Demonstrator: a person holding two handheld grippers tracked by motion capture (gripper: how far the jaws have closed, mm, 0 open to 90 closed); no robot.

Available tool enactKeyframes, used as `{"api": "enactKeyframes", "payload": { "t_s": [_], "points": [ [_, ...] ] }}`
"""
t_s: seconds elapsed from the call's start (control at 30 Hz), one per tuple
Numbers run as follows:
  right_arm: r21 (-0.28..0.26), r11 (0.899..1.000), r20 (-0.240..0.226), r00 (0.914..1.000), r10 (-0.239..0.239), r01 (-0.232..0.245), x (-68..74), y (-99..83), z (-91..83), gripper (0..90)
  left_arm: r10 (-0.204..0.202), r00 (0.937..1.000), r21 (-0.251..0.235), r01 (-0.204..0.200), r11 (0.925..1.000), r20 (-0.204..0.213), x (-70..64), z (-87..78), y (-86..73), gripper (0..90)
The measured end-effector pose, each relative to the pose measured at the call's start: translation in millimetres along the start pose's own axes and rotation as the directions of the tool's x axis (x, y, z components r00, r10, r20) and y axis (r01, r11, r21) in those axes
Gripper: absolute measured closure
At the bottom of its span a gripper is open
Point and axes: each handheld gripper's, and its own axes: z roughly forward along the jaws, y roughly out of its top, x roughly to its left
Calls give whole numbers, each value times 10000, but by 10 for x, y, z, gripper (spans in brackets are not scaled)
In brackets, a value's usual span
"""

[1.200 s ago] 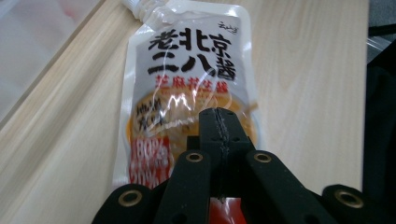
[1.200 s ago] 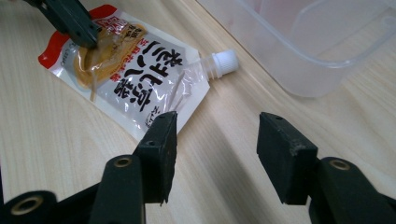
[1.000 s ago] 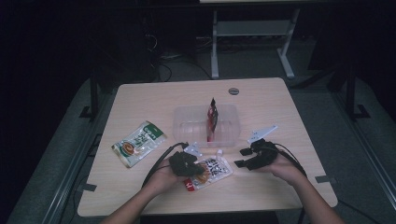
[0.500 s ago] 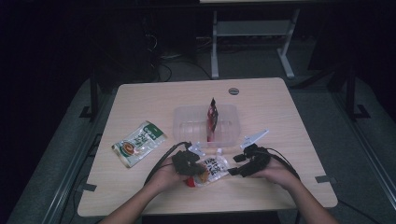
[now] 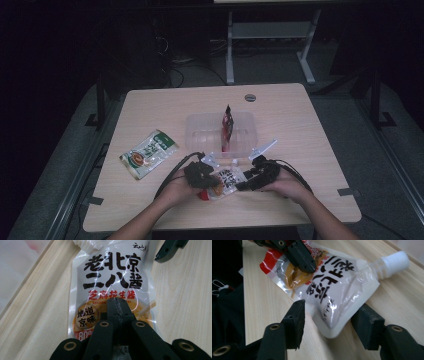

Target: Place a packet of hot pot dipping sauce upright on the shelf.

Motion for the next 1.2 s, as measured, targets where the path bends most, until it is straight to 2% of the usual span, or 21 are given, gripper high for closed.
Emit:
{"api": "enactKeyframes", "payload": {
  "t_s": [0.07,0.13,0.4,0.5,0.53,0.63,0.77,0.97,1.1,1.2],
  "points": [
    [8,10000,-85,10000,44,-44,-4,13,14,480,-18,10000,-44,18,10000,-2,2,-1,-8,900],
    [-53,9995,-278,9992,301,-302,-6,19,30,496,-62,10000,-98,62,9999,14,3,-1,-14,900],
    [-229,9980,-646,9962,577,-593,-19,44,99,540,-36,10000,-130,36,9999,15,3,-6,-27,900],
    [-179,9985,-352,9980,518,-524,-21,42,94,651,-41,10000,-186,40,9998,-29,-6,-7,-30,900],
    [-382,9977,-465,9975,537,-555,-44,35,97,689,-33,10000,-188,32,9998,-34,-6,-7,-31,899],
    [-516,9963,-757,9950,652,-692,-55,42,75,767,8,10000,-224,-9,9997,-54,-7,-5,-35,899],
    [-622,9979,-703,9974,140,-184,-25,48,81,826,-43,10000,-387,45,9992,46,-5,-6,-54,899],
    [-611,9979,-513,9983,-259,228,6,57,71,875,-170,9995,-603,185,9980,262,3,-26,-77,899],
    [-715,9970,-545,9980,-327,288,26,66,30,889,135,9996,-710,-116,9974,262,-22,-64,-72,899],
    [-971,9945,-578,9973,-461,403,38,75,-31,891,181,9996,-943,-161,9954,199,-45,-142,-75,899]
  ]
}}
